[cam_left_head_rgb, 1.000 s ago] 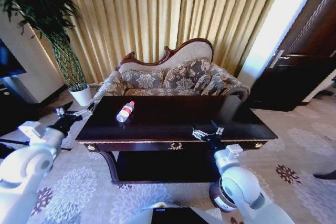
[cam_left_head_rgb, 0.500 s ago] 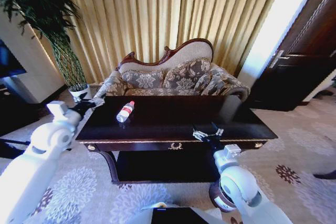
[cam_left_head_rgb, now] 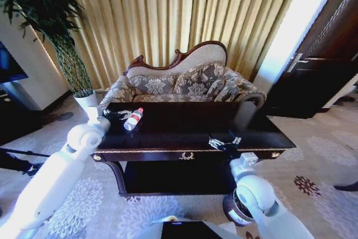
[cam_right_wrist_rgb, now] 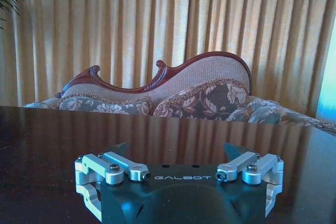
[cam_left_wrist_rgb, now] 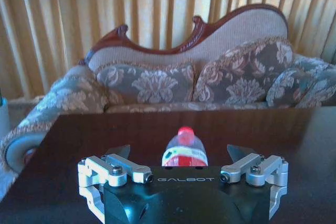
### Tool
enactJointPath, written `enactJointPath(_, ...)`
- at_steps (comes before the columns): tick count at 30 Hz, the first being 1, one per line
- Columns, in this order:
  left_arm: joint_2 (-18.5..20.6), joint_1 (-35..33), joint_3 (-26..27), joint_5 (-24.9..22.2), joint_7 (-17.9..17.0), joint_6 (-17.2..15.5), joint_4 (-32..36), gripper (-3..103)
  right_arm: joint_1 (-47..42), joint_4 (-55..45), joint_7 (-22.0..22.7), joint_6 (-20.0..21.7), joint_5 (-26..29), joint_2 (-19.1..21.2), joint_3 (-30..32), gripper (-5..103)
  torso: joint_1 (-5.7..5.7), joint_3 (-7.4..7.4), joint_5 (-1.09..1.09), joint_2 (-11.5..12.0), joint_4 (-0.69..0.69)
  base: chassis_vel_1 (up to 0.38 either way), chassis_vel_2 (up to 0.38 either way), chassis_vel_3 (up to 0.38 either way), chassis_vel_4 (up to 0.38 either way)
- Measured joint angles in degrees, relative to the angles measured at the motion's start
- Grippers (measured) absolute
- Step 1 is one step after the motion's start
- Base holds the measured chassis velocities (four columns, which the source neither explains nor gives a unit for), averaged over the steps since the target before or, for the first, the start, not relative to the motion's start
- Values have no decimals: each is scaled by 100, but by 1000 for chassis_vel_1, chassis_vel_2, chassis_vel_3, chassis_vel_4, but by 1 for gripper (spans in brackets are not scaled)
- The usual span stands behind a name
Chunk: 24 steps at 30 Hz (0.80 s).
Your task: Move to the front of the table and place the trash on the table into the trash bin.
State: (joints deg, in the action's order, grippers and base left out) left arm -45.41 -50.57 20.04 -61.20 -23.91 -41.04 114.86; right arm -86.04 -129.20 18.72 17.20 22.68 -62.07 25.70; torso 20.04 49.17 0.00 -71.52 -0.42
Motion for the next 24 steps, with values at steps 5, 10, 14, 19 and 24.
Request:
enactJointPath(5,-52,-55,-65,0,-37,-22,-78,100,22,41,0,-4,0,1,-3,100,0,0,-1,0,0,0,0,0,0)
enactJointPath(10,-112,-56,-133,36,-28,-19,-172,100,23,50,1,-8,9,12,11,100,0,0,-1,0,0,0,0,0,0)
enactJointPath(14,-152,-19,-211,68,-5,-8,-253,100,36,42,8,-10,25,20,22,100,0,0,-1,0,-1,0,0,0,0)
enactJointPath(19,-193,12,-272,85,37,3,-318,100,44,17,11,-11,50,31,35,100,-1,0,-1,0,-1,0,0,0,0)
enactJointPath(24,-216,13,-293,85,51,9,-343,100,55,9,14,-13,66,40,43,100,-1,0,-1,0,-1,0,0,0,0)
